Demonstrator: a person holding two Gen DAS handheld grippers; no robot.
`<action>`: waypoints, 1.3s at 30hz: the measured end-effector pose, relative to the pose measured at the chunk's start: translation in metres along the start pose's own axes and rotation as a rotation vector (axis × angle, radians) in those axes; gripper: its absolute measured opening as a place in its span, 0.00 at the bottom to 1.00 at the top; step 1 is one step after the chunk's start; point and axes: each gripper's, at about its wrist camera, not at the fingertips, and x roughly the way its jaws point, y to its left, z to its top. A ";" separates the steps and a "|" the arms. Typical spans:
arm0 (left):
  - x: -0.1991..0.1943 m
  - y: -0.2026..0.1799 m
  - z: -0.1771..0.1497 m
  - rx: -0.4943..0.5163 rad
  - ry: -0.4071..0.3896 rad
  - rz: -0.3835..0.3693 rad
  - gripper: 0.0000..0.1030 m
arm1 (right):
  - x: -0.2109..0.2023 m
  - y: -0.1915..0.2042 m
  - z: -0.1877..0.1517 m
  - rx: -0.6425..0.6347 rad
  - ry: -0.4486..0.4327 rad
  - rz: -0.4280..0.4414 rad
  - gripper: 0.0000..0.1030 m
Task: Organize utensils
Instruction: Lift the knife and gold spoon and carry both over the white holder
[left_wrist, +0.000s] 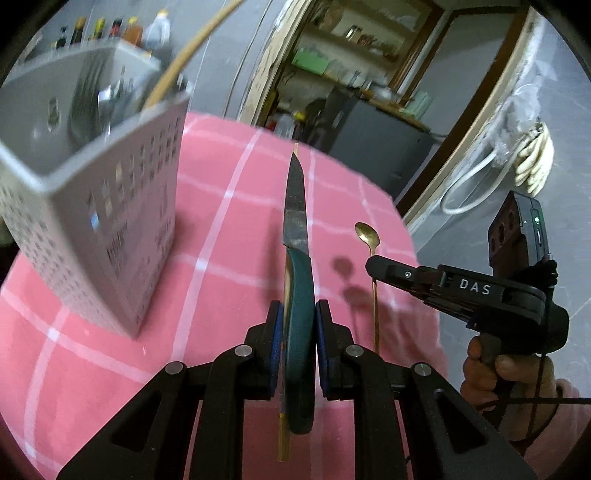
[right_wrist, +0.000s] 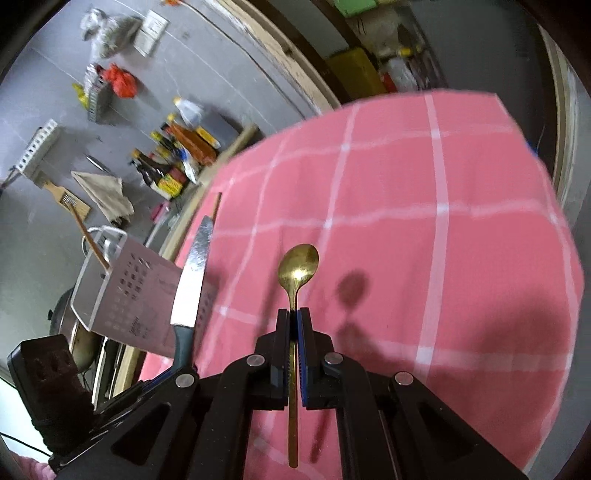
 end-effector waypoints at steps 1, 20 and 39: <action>-0.005 -0.003 0.002 0.005 -0.019 -0.011 0.13 | -0.004 0.003 0.002 -0.011 -0.024 0.000 0.04; -0.109 0.006 0.082 0.089 -0.401 -0.058 0.13 | -0.065 0.103 0.031 -0.143 -0.465 0.089 0.04; -0.117 0.112 0.082 0.155 -0.573 -0.128 0.13 | 0.022 0.204 -0.003 -0.261 -0.651 0.149 0.04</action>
